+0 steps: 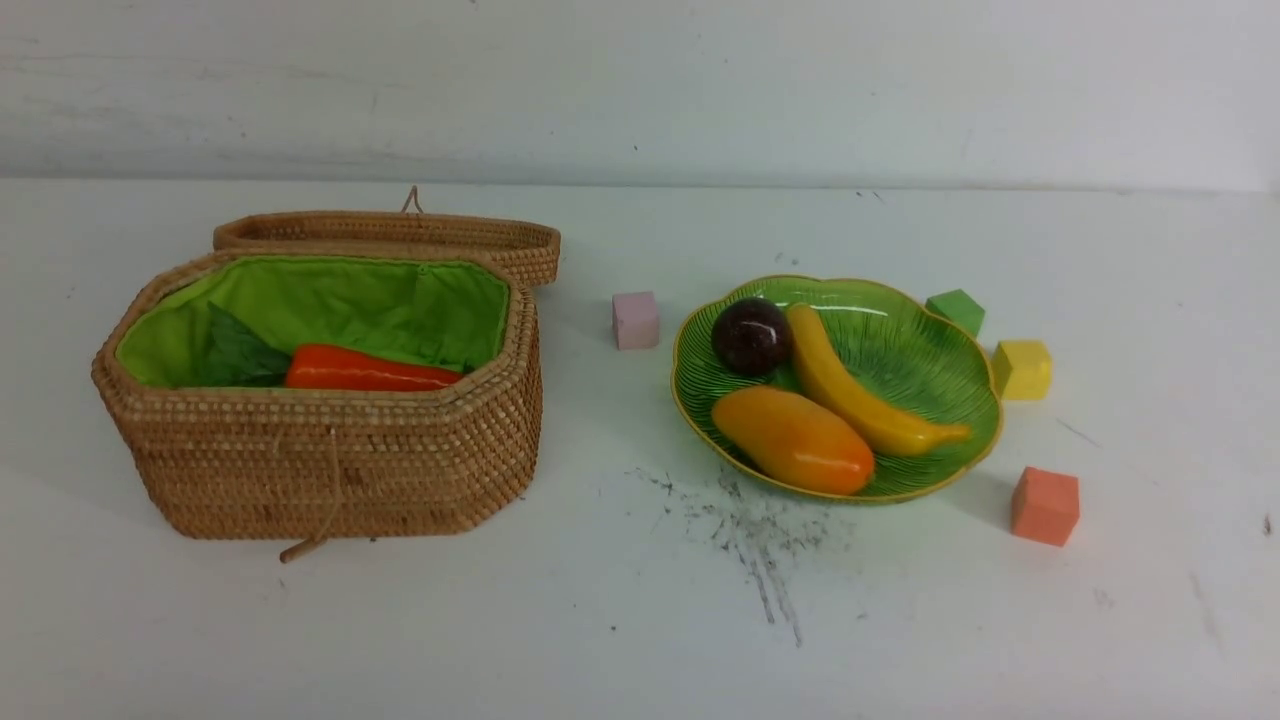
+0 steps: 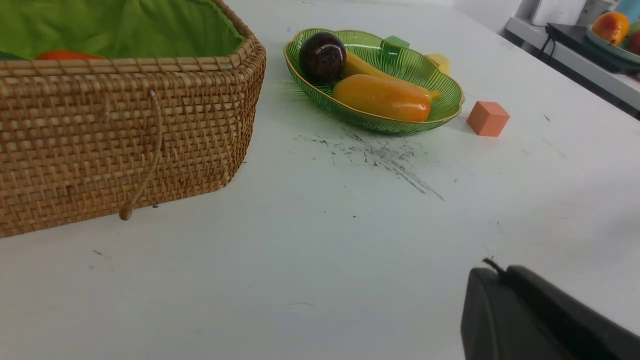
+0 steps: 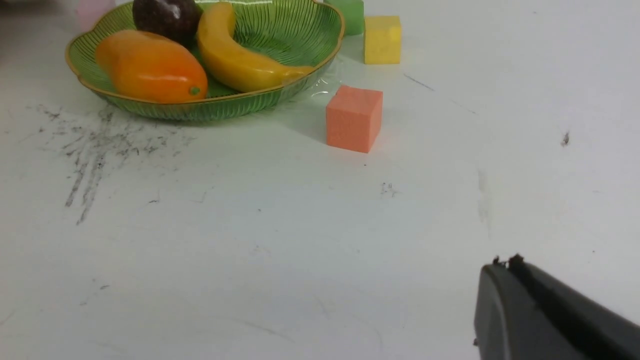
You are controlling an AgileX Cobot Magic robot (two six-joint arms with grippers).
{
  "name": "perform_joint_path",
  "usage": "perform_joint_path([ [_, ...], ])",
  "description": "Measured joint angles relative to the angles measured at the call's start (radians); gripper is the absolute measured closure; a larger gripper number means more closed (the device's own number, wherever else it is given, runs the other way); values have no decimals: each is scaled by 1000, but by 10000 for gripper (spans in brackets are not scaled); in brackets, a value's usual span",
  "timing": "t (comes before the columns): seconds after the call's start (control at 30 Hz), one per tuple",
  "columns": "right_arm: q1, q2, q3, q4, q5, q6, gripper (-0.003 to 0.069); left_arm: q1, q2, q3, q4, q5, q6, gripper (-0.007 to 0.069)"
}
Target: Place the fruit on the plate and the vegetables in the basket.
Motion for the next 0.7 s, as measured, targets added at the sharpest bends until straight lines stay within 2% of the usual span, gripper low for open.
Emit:
perform_joint_path([
  [0.23, 0, 0, 0, 0, 1, 0, 658, 4, 0, 14, 3, -17, 2, 620],
  [0.3, 0, 0, 0, 0, 1, 0, 657, 34, 0, 38, 3, -50, 12, 620],
  [0.4, -1, 0, 0, 0, 1, 0, 655, 157, 0, 96, -15, -160, 20, 620],
  [0.5, -1, 0, 0, 0, 1, 0, 652, 340, 0, 172, -94, -327, 51, 623],
  [0.53, -1, 0, 0, 0, 1, 0, 652, 350, 0, 177, -106, -336, 54, 625],
  [0.57, -1, 0, 0, 0, 1, 0, 649, 430, 0, 216, -151, -393, 85, 637],
  [0.67, -1, 0, 0, 0, 1, 0, 646, 538, 0, 269, -225, -435, 142, 638],
  [0.7, -1, 0, 0, 0, 1, 0, 646, 543, 0, 270, -228, -433, 148, 638],
])
